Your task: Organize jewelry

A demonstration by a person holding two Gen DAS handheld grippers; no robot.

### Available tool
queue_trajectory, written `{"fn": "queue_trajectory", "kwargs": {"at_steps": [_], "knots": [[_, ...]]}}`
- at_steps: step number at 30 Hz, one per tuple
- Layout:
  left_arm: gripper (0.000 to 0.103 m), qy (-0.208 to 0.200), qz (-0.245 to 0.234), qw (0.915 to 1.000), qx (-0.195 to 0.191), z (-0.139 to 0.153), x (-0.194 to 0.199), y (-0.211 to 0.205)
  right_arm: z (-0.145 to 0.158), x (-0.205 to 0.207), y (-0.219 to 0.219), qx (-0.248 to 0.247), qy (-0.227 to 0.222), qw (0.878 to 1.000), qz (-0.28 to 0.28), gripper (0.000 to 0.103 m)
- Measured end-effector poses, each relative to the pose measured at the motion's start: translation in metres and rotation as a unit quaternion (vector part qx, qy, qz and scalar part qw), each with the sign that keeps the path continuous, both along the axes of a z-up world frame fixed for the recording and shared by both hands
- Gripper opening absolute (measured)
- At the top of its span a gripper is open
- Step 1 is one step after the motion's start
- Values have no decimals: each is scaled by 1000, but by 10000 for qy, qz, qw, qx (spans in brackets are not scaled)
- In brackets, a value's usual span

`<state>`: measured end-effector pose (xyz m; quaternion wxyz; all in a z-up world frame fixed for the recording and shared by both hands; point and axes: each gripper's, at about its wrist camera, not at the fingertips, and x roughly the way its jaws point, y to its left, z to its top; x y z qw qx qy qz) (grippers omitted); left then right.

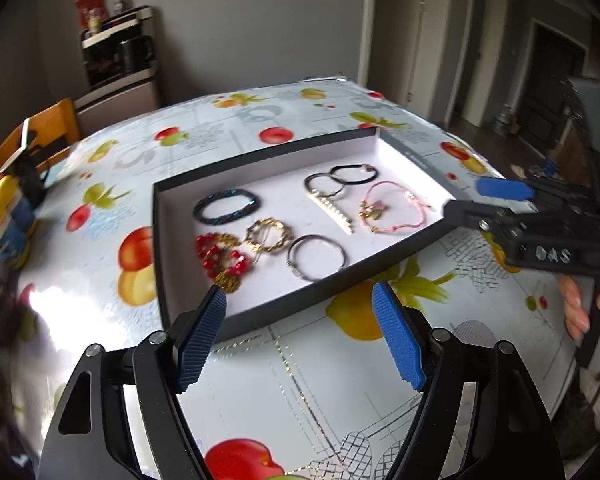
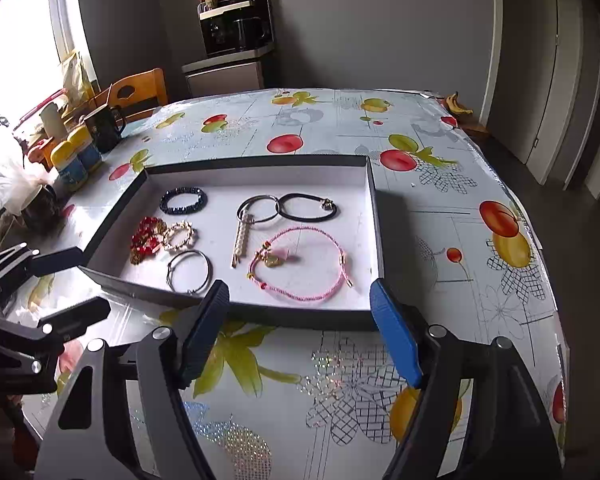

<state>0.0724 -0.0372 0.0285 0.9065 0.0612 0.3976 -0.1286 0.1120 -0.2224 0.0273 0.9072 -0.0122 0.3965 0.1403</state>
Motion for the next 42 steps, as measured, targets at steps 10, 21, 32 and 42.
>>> {"fn": "queue_trajectory", "kwargs": {"at_steps": [10, 21, 32, 42], "knots": [[81, -351, 722, 9966, -189, -17, -17, 5, -10, -32, -9, -29, -455, 9990, -8, 82], [81, -566, 836, 9948, -146, -28, -21, 2, -26, -37, -2, -40, -488, 9988, 91, 82], [81, -692, 809, 9942, -165, -27, -25, 1, -29, -38, -4, -7, -573, 9983, 81, 82], [81, -706, 799, 9942, -168, -27, -25, 0, -29, -38, -4, -28, -582, 9983, 64, 82]]}}
